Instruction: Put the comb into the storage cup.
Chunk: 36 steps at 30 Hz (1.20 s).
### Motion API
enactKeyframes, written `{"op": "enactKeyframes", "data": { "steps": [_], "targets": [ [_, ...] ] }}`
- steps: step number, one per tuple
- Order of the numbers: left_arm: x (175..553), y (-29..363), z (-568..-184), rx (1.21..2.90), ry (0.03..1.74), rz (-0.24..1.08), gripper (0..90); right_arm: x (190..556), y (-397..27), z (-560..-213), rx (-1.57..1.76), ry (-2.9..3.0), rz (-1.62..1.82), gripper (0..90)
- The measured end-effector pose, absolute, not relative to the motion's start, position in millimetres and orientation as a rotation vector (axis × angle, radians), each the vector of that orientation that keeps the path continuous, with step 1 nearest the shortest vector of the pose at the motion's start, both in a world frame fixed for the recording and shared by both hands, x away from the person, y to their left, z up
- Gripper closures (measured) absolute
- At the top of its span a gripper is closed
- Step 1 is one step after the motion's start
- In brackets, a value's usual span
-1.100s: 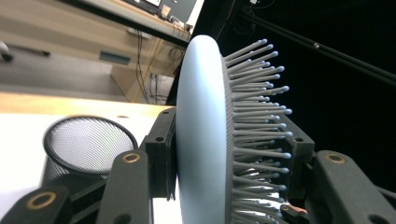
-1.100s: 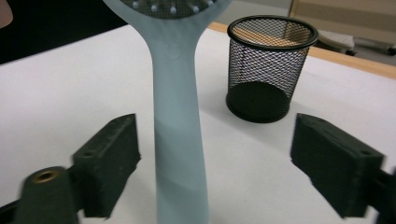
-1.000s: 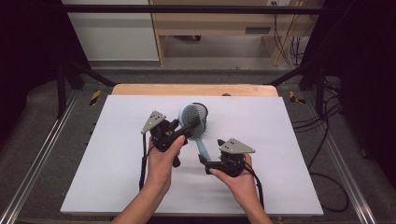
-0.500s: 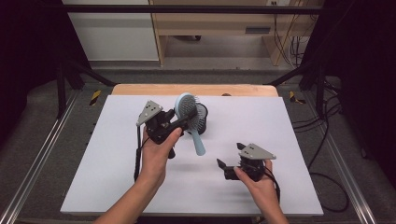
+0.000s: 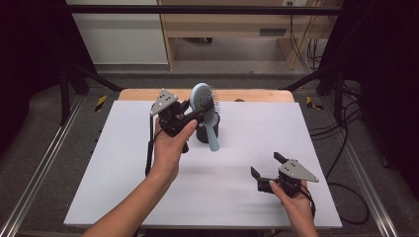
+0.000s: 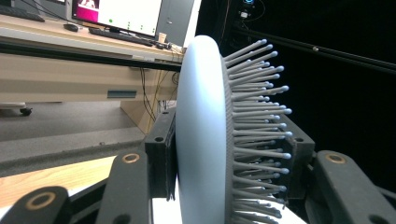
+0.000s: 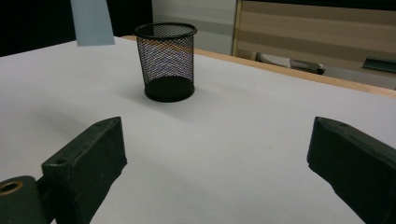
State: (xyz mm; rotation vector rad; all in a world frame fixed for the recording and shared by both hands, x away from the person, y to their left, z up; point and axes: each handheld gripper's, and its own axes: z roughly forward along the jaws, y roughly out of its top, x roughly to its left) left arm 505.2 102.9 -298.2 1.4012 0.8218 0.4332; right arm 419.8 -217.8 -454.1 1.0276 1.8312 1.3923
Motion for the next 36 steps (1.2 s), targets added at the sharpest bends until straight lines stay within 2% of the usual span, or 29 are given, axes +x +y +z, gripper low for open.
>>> {"op": "enactKeyframes", "data": {
  "steps": [13, 36],
  "targets": [
    [519.9, 97.1, -272.6, 1.350, 0.838, 0.449, 50.1, 416.1, -223.3, -455.2, 1.049, 1.814, 1.388, 4.5],
    [559.7, 94.9, -264.7, 1.355, 0.842, 0.561, 49.9, 415.5, -231.4, -455.4, 1.037, 1.821, 1.389, 2.8]
  ]
}}
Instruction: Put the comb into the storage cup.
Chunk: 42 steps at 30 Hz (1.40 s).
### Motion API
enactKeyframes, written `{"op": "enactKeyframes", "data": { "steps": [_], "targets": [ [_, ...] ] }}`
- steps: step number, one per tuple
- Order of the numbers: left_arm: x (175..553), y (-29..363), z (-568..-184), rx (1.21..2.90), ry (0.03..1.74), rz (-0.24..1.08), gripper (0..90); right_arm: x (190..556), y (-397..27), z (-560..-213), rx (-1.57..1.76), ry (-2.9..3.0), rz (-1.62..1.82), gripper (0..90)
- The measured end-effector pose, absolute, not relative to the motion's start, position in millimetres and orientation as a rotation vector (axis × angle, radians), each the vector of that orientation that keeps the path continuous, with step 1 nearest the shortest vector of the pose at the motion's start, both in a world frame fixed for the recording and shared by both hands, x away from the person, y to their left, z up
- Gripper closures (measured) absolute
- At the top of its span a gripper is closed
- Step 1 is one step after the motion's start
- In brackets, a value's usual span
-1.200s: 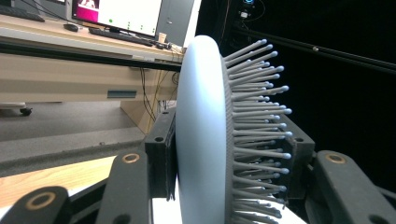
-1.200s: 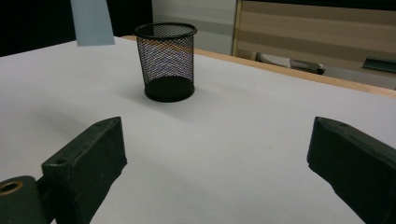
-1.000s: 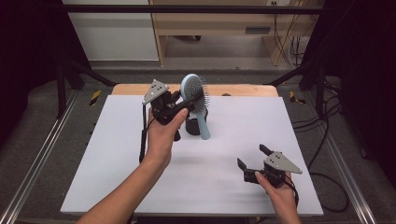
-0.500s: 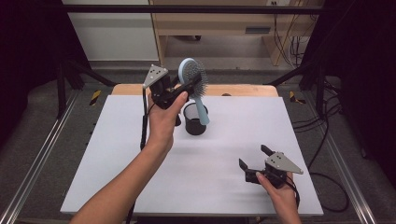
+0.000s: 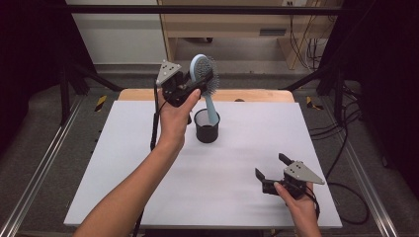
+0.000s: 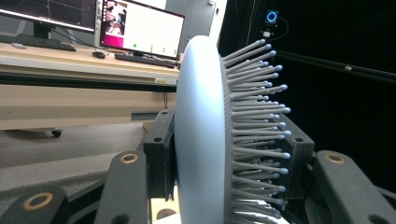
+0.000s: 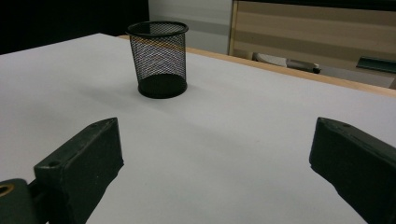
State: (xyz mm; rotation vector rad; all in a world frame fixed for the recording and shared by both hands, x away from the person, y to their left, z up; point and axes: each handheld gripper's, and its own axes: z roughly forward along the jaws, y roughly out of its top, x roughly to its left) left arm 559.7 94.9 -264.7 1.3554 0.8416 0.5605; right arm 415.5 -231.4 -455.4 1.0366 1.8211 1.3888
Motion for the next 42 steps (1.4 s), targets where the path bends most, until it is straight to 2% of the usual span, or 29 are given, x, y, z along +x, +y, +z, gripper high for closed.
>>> {"op": "enactKeyframes", "data": {
  "steps": [42],
  "targets": [
    [589.4, 99.6, -273.6, 1.357, 0.890, 0.641, 49.8, 414.2, -236.5, -455.2, 1.017, 1.818, 1.396, 2.5]
  ]
}}
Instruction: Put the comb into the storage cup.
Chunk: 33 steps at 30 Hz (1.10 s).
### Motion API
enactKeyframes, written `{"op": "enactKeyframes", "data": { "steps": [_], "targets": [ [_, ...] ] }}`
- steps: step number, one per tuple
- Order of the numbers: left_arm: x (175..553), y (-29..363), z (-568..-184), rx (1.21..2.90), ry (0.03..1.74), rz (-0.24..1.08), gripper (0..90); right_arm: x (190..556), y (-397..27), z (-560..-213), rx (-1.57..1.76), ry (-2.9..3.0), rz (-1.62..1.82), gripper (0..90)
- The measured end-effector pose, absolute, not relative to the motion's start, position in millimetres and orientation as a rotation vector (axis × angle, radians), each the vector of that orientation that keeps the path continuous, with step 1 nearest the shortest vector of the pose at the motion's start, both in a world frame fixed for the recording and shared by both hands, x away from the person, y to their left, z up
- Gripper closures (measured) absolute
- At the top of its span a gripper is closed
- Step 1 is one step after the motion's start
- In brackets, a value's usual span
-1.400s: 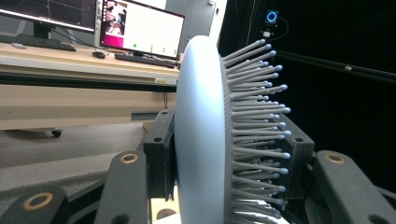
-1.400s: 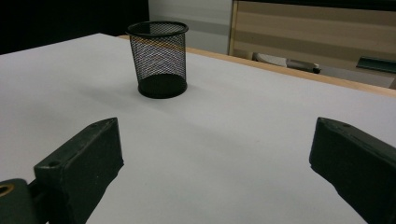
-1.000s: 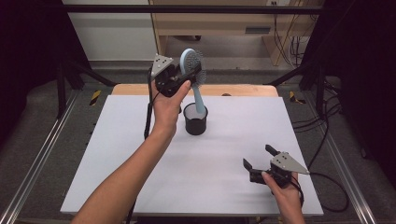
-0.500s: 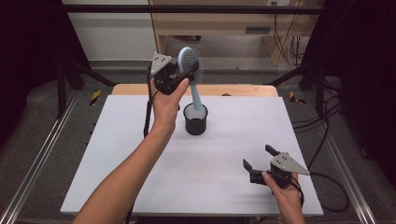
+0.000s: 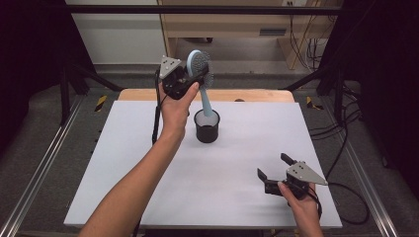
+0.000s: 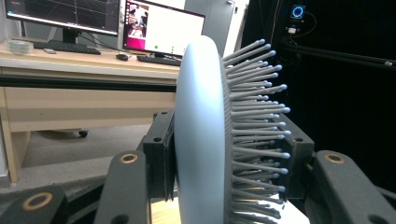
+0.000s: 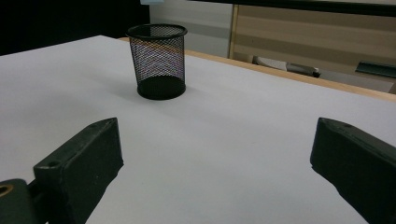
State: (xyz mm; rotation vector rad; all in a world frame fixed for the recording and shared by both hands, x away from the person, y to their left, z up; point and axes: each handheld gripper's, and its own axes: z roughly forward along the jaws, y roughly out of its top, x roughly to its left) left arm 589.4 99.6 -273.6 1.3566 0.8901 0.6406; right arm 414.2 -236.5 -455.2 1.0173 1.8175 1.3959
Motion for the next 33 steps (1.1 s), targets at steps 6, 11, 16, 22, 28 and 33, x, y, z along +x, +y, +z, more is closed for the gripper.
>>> {"op": "enactKeyframes", "data": {
  "steps": [6, 11, 16, 22, 28, 33],
  "targets": [
    [590.1, 98.3, -276.0, 1.379, 0.878, 0.653, 49.8, 414.2, -236.3, -455.2, 1.015, 1.819, 1.398, 2.5],
    [591.4, 98.4, -277.5, 1.382, 0.882, 0.656, 49.8, 413.8, -236.9, -454.6, 1.013, 1.813, 1.403, 2.4],
    [592.3, 98.0, -279.2, 1.382, 0.887, 0.653, 49.8, 413.8, -236.7, -454.7, 1.012, 1.815, 1.403, 2.5],
    [592.9, 96.9, -280.6, 1.385, 0.890, 0.656, 49.8, 413.2, -238.0, -453.7, 1.012, 1.802, 1.406, 2.5],
    [594.4, 97.5, -281.6, 1.385, 0.896, 0.660, 49.8, 412.4, -240.1, -453.3, 1.016, 1.792, 1.411, 2.4],
    [595.4, 98.7, -282.4, 1.384, 0.900, 0.663, 49.8, 412.5, -240.0, -453.4, 1.015, 1.794, 1.410, 2.4]
  ]
}}
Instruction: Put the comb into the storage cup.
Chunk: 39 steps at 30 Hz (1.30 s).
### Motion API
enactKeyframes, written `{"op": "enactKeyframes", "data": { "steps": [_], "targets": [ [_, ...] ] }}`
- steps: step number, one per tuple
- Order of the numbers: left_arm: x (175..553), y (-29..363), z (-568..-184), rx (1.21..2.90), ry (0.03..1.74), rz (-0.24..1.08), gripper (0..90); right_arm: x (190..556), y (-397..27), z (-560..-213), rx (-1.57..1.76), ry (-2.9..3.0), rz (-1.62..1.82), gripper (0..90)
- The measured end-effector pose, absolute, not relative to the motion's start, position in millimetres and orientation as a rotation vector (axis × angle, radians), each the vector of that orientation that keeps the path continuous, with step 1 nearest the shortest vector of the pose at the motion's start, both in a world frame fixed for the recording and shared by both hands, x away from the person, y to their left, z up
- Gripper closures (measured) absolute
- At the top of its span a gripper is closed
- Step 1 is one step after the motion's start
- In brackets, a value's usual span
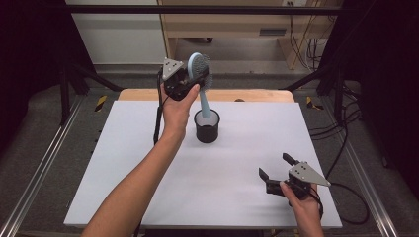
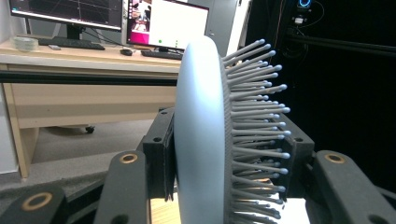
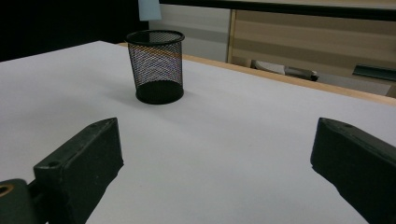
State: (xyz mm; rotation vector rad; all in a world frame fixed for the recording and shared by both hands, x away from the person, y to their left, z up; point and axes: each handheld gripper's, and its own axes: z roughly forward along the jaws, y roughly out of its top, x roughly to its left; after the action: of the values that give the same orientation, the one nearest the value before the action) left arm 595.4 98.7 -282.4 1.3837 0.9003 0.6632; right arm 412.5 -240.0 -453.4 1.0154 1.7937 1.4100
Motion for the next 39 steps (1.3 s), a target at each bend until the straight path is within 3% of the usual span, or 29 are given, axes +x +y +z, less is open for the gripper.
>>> {"op": "enactKeyframes", "data": {
  "steps": [39],
  "targets": [
    [598.7, 80.7, -310.4, 1.441, 0.898, 0.660, 49.7, 413.1, -239.8, -454.8, 1.005, 1.813, 1.388, 2.4]
  ]
}}
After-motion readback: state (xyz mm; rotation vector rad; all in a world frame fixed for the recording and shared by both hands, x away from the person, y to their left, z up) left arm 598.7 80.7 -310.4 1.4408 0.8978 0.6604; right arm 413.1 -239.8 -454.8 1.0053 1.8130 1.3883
